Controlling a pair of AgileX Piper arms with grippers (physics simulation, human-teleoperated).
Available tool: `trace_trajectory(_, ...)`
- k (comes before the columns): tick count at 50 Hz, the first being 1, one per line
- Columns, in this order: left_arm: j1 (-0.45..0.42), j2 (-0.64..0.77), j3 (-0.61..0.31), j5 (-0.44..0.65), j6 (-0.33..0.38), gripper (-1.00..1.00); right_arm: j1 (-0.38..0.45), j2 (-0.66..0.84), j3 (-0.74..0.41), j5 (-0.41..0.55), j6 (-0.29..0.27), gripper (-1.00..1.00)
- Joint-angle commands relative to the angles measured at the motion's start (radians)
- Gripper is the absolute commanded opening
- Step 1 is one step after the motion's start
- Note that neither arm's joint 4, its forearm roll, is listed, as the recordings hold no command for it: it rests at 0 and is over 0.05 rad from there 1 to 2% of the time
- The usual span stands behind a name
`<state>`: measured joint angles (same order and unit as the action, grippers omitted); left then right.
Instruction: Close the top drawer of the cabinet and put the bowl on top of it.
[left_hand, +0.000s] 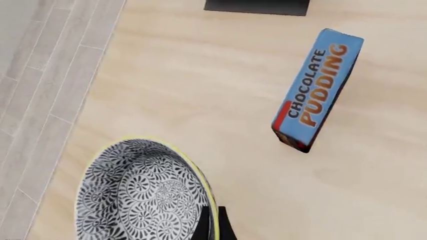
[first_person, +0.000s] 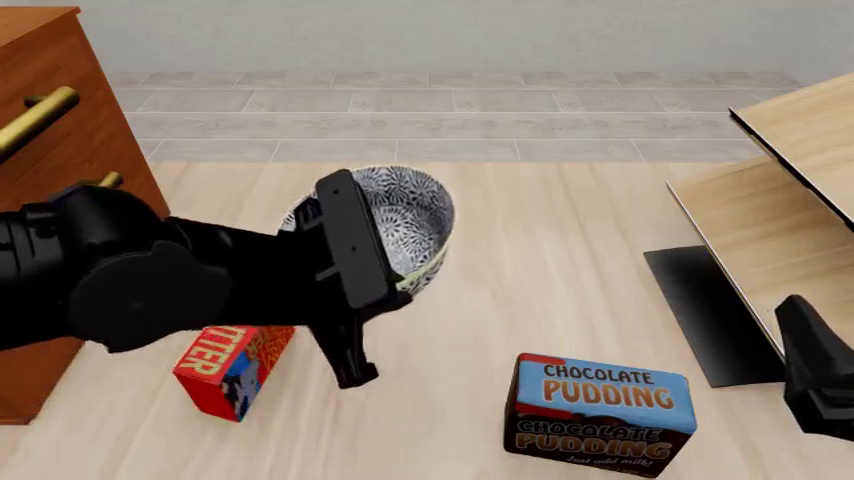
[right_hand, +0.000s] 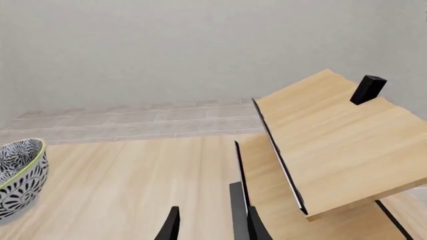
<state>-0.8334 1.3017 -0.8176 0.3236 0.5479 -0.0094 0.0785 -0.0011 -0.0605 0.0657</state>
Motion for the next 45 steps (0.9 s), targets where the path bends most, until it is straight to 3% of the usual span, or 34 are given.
trace_trajectory(1,0.012,-0.062,-0.141,0.237,0.037,-1.0,-0.001,0.001,0.0,-0.001,0.0,1.0)
trace_trajectory(12,-0.032,-0.119,-0.253,0.482,0.025,-1.0,0.005,-0.007,0.0,0.006,-0.003,1.0)
trace_trajectory(21,-0.018,-0.125,-0.365,0.604,0.022,-1.0,0.007,0.001,0.0,-0.001,-0.006,1.0)
trace_trajectory(22,-0.052,-0.13,-0.415,0.648,-0.031,-1.0,0.01,0.003,0.0,-0.003,-0.007,1.0)
trace_trajectory(23,-0.052,-0.129,-0.416,0.649,-0.031,-1.0,0.01,0.003,0.0,-0.003,-0.007,1.0)
trace_trajectory(26,-0.002,-0.122,-0.452,0.669,0.005,-1.0,0.01,0.006,0.0,-0.005,-0.008,1.0)
trace_trajectory(34,0.072,-0.096,-0.6,0.764,-0.003,-1.0,0.011,0.013,0.0,-0.011,-0.013,1.0)
trace_trajectory(45,0.136,-0.092,-0.664,0.839,0.001,-1.0,0.008,0.011,0.0,-0.01,-0.012,1.0)
